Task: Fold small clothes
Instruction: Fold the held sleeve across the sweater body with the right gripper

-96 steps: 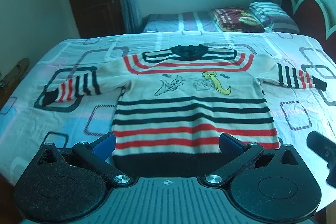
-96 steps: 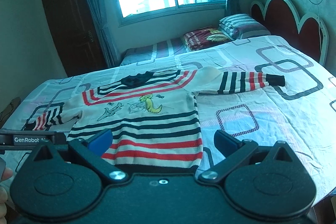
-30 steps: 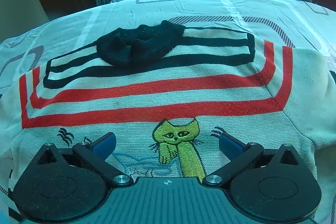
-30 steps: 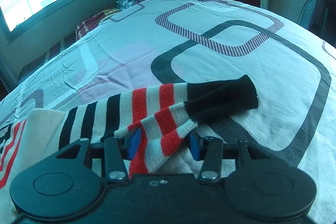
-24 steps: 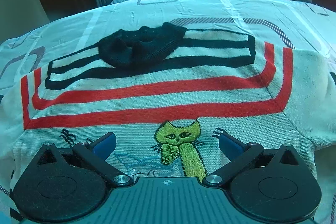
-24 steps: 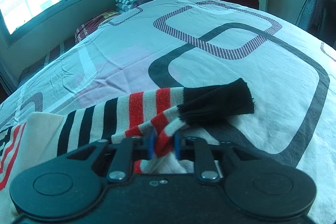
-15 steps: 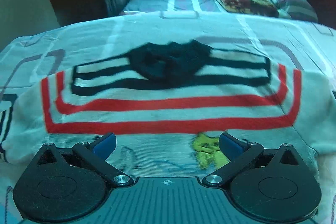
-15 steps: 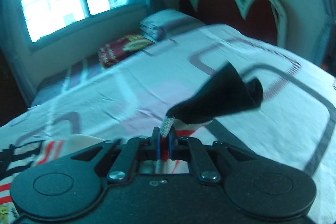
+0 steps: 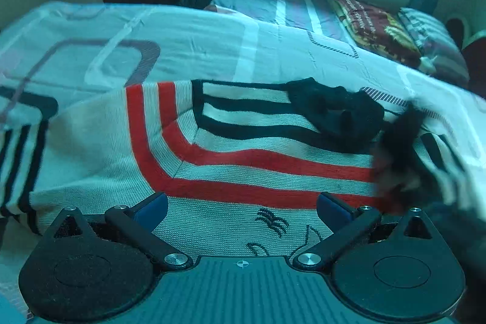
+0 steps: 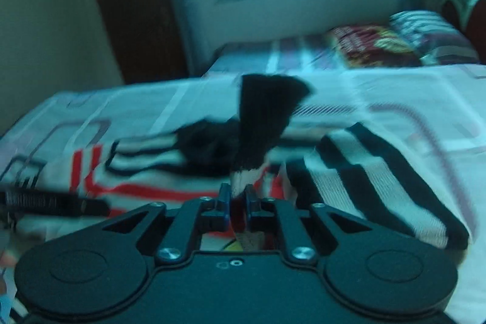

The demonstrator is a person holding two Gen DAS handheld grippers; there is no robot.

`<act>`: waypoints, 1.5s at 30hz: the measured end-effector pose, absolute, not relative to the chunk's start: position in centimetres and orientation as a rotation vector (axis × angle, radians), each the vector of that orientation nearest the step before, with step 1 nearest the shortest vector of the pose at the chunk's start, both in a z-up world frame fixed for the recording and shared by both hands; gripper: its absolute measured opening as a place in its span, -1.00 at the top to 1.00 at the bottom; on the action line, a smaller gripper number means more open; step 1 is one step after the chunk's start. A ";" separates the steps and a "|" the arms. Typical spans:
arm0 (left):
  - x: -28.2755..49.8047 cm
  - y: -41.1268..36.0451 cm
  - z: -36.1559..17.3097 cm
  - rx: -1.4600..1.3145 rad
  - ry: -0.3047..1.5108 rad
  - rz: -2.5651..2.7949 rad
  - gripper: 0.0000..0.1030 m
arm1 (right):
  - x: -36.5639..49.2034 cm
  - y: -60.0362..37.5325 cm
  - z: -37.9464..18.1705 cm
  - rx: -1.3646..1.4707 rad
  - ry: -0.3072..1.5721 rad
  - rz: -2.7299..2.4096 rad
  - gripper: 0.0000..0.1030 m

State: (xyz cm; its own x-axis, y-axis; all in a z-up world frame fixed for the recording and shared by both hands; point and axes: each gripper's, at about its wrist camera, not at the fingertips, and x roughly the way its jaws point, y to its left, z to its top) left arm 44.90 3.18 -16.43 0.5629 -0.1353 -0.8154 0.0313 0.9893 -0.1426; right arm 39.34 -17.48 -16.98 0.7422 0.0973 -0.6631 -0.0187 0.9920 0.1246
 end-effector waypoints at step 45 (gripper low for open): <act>46.0 2.7 -20.5 -0.487 0.917 -0.243 -1.00 | 28.6 -26.8 -17.7 0.071 0.709 -0.274 -0.22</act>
